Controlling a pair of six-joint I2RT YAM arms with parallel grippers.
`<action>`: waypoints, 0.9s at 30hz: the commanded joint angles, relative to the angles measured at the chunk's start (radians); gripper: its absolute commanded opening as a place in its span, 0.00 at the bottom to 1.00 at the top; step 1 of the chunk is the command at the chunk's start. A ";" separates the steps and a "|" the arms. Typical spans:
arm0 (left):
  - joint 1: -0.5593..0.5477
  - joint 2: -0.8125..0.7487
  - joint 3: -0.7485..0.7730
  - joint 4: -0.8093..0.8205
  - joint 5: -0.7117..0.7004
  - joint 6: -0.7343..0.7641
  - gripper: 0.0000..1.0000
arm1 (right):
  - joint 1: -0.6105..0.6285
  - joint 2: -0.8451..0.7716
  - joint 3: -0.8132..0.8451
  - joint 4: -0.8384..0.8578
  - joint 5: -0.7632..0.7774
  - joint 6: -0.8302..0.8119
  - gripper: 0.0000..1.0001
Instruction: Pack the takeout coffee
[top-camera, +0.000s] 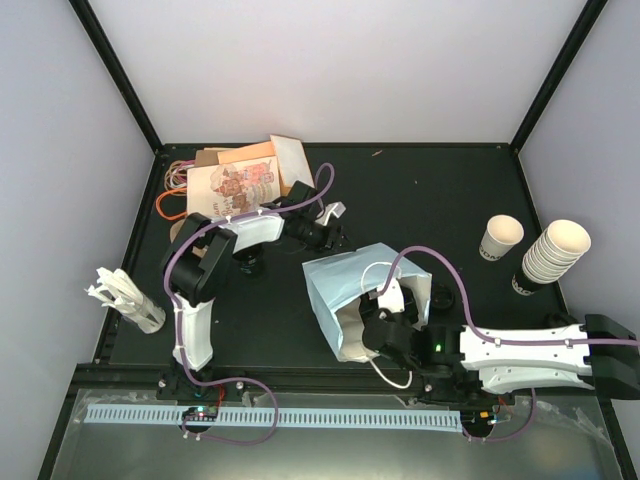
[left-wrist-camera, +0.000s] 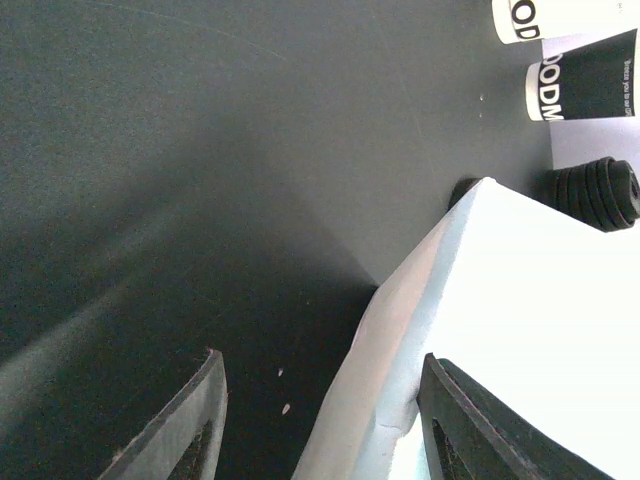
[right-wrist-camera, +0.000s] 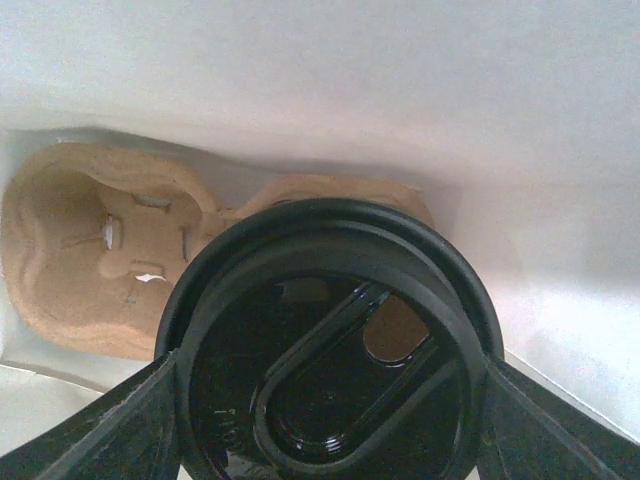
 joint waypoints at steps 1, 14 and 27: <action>-0.012 0.032 -0.006 0.000 0.056 0.005 0.55 | 0.002 -0.002 -0.030 0.071 0.067 0.036 0.55; -0.012 0.025 -0.029 0.012 0.078 0.000 0.55 | -0.030 -0.032 -0.087 0.144 0.026 0.053 0.54; -0.012 0.029 -0.015 0.014 0.128 -0.006 0.55 | -0.066 0.005 -0.118 0.209 -0.039 0.025 0.53</action>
